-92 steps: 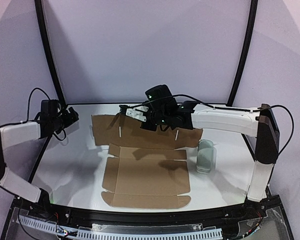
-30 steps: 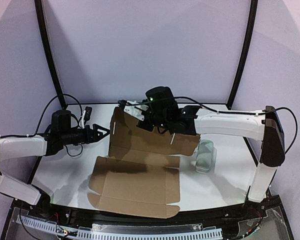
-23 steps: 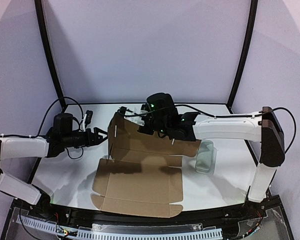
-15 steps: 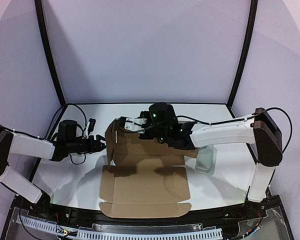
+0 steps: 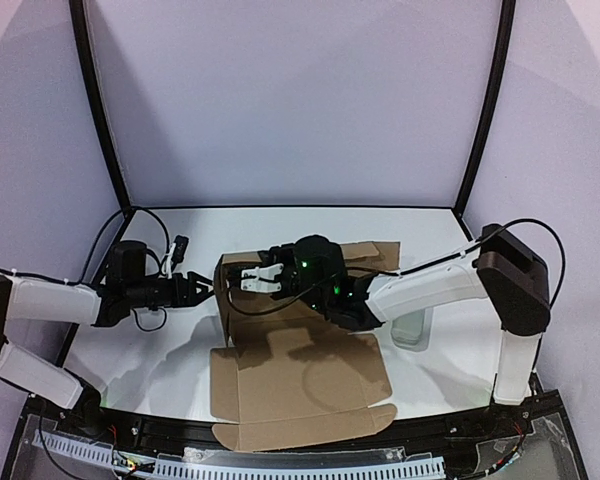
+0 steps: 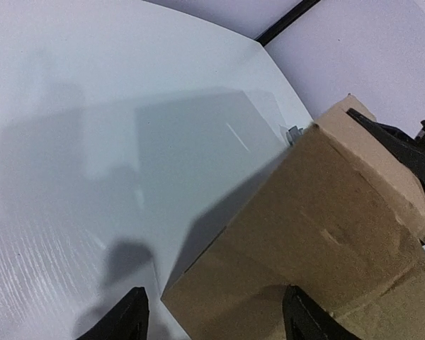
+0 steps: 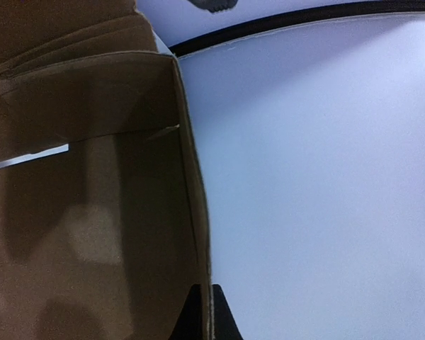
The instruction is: Fold the paper box
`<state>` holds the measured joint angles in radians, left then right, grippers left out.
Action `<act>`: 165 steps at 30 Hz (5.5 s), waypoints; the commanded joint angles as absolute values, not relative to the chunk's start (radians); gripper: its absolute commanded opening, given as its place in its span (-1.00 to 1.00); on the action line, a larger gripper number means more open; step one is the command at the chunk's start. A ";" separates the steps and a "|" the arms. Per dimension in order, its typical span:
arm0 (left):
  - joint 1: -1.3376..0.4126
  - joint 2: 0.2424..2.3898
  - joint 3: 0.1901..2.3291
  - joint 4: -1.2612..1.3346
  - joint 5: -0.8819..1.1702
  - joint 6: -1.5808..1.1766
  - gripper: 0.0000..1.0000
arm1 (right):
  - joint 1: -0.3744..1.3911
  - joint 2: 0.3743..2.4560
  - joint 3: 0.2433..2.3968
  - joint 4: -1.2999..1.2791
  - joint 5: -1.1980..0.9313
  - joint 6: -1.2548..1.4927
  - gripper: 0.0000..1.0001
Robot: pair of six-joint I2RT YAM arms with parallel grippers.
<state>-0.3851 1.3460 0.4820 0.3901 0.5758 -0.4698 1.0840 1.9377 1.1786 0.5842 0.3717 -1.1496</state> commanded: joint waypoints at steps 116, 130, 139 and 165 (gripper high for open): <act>-0.864 1.592 0.645 0.405 -0.736 -0.416 -0.93 | 1.257 2.012 1.166 0.711 0.565 -1.088 -0.92; -0.872 1.636 0.730 0.200 -0.910 -0.527 -0.98 | 1.259 1.878 1.179 0.686 0.615 -0.956 0.71; -0.874 1.661 0.839 -0.210 -0.967 -0.714 -0.98 | 1.255 1.749 1.102 0.759 0.709 -0.913 0.97; -0.873 1.405 0.971 -0.483 -0.656 -1.069 -0.98 | 0.870 1.168 0.919 -0.160 0.269 0.103 0.97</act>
